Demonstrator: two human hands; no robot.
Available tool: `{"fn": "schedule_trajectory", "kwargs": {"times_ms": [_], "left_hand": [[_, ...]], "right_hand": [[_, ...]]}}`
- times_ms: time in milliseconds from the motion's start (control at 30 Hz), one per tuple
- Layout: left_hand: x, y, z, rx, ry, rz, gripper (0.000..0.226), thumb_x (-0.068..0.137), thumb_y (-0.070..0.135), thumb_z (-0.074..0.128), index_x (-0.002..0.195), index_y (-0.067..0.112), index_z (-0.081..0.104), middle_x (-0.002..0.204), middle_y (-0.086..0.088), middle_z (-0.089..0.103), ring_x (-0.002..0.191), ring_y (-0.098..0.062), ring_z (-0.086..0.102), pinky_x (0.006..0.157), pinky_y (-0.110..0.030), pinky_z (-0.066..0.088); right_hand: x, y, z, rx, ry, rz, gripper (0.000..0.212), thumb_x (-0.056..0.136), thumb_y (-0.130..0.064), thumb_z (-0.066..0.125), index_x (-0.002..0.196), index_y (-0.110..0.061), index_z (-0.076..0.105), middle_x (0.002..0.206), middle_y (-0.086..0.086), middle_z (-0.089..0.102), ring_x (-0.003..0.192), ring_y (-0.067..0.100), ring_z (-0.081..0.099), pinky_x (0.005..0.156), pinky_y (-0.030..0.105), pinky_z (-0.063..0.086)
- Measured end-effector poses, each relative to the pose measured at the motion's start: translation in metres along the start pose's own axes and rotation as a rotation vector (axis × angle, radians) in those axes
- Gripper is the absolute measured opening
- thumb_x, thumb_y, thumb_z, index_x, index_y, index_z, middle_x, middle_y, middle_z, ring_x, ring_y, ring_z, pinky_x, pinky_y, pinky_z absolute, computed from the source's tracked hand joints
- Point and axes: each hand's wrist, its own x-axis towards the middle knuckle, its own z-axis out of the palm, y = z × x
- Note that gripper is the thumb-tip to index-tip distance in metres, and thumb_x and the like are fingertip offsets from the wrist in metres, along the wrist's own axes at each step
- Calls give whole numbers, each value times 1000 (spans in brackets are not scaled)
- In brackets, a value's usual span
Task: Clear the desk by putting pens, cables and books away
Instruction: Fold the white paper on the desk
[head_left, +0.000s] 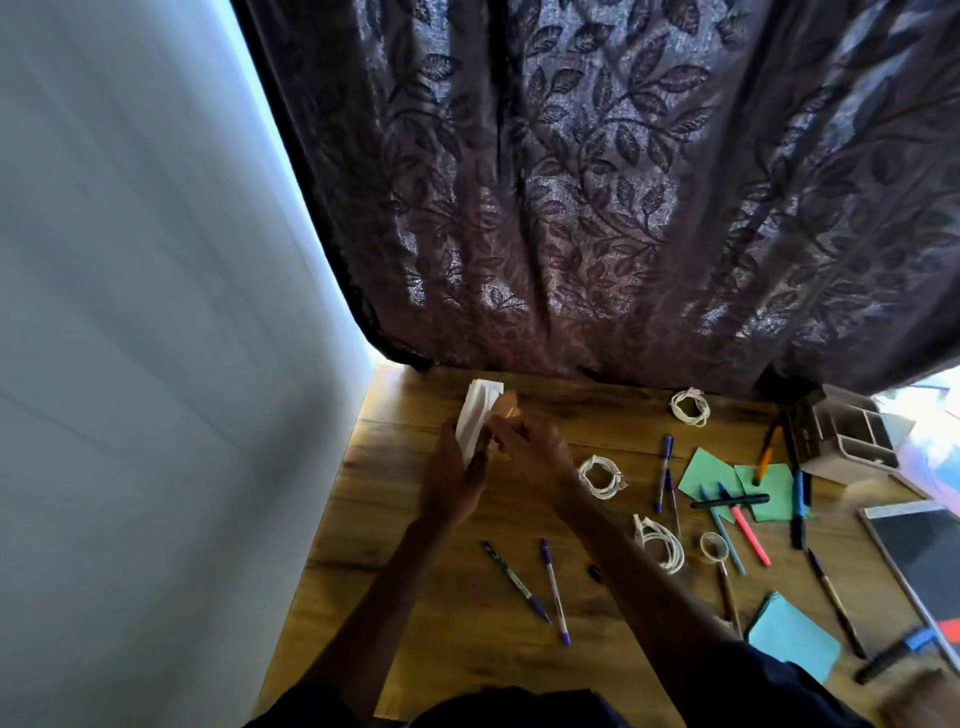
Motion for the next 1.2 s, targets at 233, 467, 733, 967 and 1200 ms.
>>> {"fn": "schedule_trajectory", "kwargs": {"times_ms": [233,467,733,967,1200], "left_hand": [[22,-27,-25,-11,128,-114,59,96,28,65,142,4,36,133,-16,58,114,-33,63,79,-27,50],[40,-55,-49,-30,238,-292,60,96,19,63,143,-2,32,139,-22,53,125,-40,56,98,-44,50],[42,-82,-55,95,198,-408,66,93,26,69,142,-2,34,138,-22,56,124,-39,59,101,-49,52],[33,-79,-51,127,300,-361,76,87,29,74,146,-2,37,142,-19,51,131,-36,52,106,-49,50],[14,-67,-41,351,300,-148,81,83,29,78,149,1,39,156,-20,35,146,-35,33,116,-51,38]], "right_hand": [[5,-5,21,-136,-75,41,44,101,-46,50,86,-10,70,83,9,67,86,26,70,75,33,48],[9,-6,30,-179,-164,154,42,103,-42,44,123,-10,65,123,16,62,123,32,58,91,31,38],[4,-2,33,-137,-157,164,29,103,-37,50,109,-12,65,118,16,57,110,26,54,101,44,44],[4,-2,35,-147,-111,149,36,103,-35,52,113,-4,67,117,18,63,106,25,57,98,41,47],[-5,2,27,-170,-28,42,33,102,-32,55,114,-7,71,106,11,74,96,22,70,81,34,53]]}}
